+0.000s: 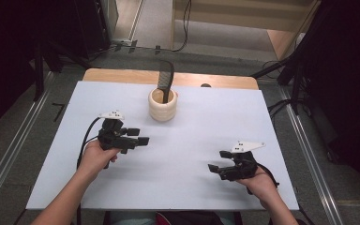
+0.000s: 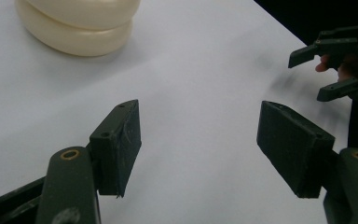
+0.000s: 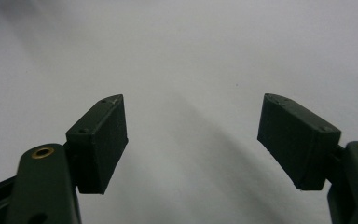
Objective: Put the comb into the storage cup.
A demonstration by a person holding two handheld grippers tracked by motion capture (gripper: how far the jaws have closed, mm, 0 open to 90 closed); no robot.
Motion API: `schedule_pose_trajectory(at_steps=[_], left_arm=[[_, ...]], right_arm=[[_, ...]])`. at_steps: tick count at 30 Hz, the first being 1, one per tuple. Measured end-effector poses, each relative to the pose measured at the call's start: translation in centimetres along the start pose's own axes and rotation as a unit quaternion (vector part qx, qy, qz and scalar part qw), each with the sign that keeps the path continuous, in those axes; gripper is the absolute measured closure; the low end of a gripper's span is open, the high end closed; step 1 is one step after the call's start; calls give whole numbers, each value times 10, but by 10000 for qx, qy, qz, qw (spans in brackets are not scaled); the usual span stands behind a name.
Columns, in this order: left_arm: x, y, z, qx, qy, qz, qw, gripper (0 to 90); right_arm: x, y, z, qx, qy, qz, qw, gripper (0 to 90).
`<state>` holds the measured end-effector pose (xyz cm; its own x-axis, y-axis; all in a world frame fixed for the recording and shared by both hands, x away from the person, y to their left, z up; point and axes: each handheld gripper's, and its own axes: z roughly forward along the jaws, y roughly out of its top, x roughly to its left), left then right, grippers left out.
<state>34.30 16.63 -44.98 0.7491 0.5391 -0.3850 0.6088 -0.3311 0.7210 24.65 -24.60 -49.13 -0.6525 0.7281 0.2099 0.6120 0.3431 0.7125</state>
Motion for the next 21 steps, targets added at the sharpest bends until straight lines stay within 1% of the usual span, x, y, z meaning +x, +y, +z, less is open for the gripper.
schedule_pose_trajectory(at_steps=[6,7,9,14,16,18,20,21], left_arm=[[-4,-6,-3,98,-6,15,10000,312],[-5,-9,-4,121,-34,7,9999,312],[-6,-10,-4,120,-32,-8,9999,312],[-9,-15,-5,192,-12,49,9998,312],[-10,-17,-6,176,-34,33,9998,312],[-10,-21,-7,207,-25,23,9998,312],[-10,-23,-8,269,40,62,9996,312],[-11,-25,-8,261,53,60,9996,312]], right_arm=[[0,0,0,20,-10,-9,10000,222],[0,0,0,27,-15,-4,10000,222],[-1,0,0,32,-14,-6,10000,222],[-1,0,1,48,-10,8,10000,222],[-1,-1,1,45,-2,11,10000,222],[-1,-1,1,47,3,13,10000,222],[-1,-1,1,48,-1,14,10000,222],[-1,-1,1,50,7,13,10000,222]])
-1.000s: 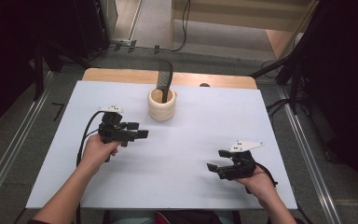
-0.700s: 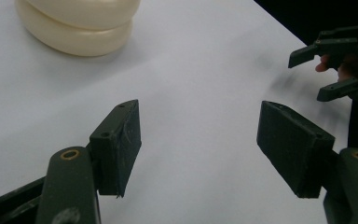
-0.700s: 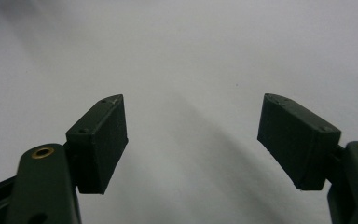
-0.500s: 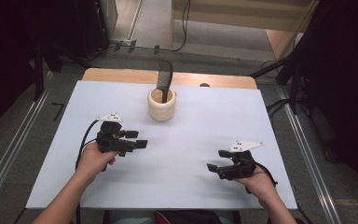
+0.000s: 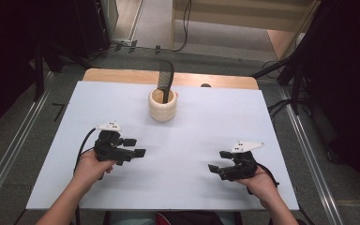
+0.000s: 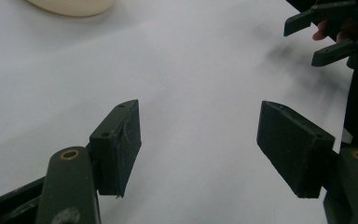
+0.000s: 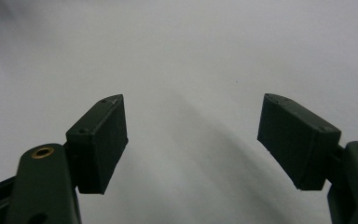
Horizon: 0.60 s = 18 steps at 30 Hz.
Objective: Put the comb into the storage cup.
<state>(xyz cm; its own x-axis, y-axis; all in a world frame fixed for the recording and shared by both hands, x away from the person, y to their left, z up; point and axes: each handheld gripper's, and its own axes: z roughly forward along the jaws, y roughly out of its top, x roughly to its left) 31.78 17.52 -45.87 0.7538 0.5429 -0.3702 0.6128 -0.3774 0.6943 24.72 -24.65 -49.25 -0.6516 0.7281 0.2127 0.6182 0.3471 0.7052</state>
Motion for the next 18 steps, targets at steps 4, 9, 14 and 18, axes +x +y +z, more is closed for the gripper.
schedule_pose_trajectory(at_steps=[4,9,14,18], left_arm=[[-1,-4,-3,23,30,-28,10000,312],[-2,-9,-6,58,45,-1,10000,312],[-4,-13,-10,85,127,33,9999,312],[-7,-18,-15,123,240,105,9996,312]], right_arm=[[0,0,0,8,-10,-10,10000,222],[0,0,0,14,-20,-26,10000,222],[0,0,0,21,-21,-27,10000,222],[0,0,0,28,-13,-40,10000,222]])
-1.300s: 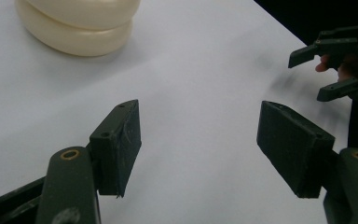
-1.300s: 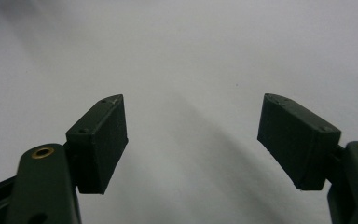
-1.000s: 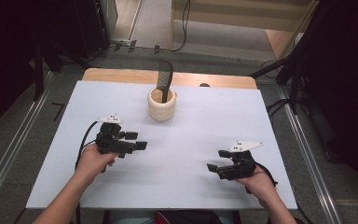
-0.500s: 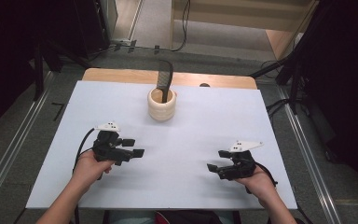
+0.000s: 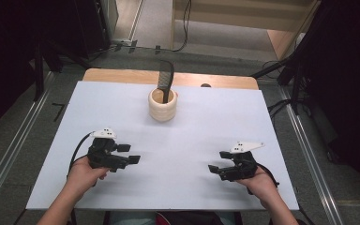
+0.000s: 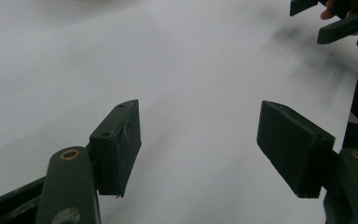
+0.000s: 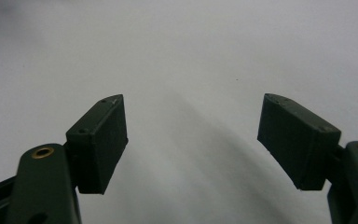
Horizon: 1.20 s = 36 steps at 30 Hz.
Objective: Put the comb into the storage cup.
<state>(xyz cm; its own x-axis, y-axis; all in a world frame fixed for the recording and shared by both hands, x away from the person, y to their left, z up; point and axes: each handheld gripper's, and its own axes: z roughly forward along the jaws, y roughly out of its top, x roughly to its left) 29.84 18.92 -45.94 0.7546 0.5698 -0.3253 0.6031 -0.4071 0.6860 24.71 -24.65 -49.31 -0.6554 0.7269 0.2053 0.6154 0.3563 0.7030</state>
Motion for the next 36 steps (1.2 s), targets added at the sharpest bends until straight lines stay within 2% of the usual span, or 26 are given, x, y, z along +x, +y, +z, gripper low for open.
schedule_pose_trajectory(at_steps=[14,22,36], left_arm=[[2,-10,-11,-18,137,-50,9999,312],[4,-15,-16,79,330,1,9994,312],[9,-20,-21,82,478,-62,9988,312]], right_arm=[[1,0,1,45,23,-28,10000,222],[1,0,1,54,32,-53,10000,222],[1,0,2,62,40,-77,9999,222]])
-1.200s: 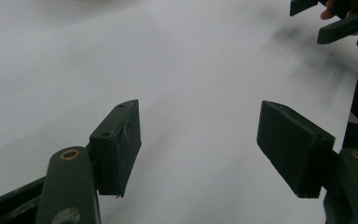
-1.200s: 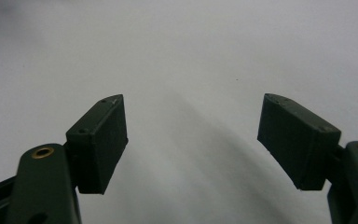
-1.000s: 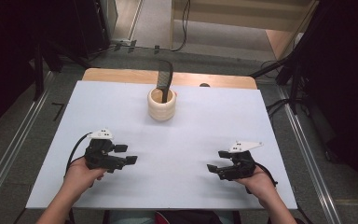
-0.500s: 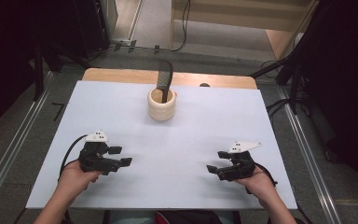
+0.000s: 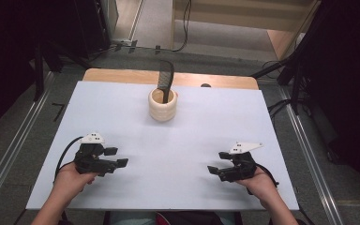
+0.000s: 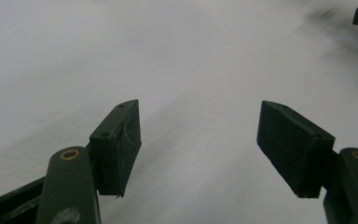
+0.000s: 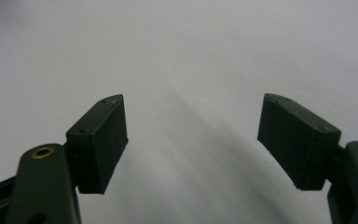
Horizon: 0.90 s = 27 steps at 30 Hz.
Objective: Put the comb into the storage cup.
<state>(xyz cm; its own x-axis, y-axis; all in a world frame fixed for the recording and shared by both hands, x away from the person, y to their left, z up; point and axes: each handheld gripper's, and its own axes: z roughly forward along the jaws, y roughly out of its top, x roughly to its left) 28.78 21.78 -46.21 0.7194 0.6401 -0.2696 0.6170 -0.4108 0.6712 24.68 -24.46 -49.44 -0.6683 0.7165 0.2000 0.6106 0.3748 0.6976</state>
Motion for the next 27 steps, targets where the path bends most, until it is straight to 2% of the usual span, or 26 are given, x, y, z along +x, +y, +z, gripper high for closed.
schedule_pose_trajectory(at_steps=[27], left_arm=[[2,-1,2,59,4,19,10000,312]], right_arm=[[0,0,1,22,10,-47,10000,222]])
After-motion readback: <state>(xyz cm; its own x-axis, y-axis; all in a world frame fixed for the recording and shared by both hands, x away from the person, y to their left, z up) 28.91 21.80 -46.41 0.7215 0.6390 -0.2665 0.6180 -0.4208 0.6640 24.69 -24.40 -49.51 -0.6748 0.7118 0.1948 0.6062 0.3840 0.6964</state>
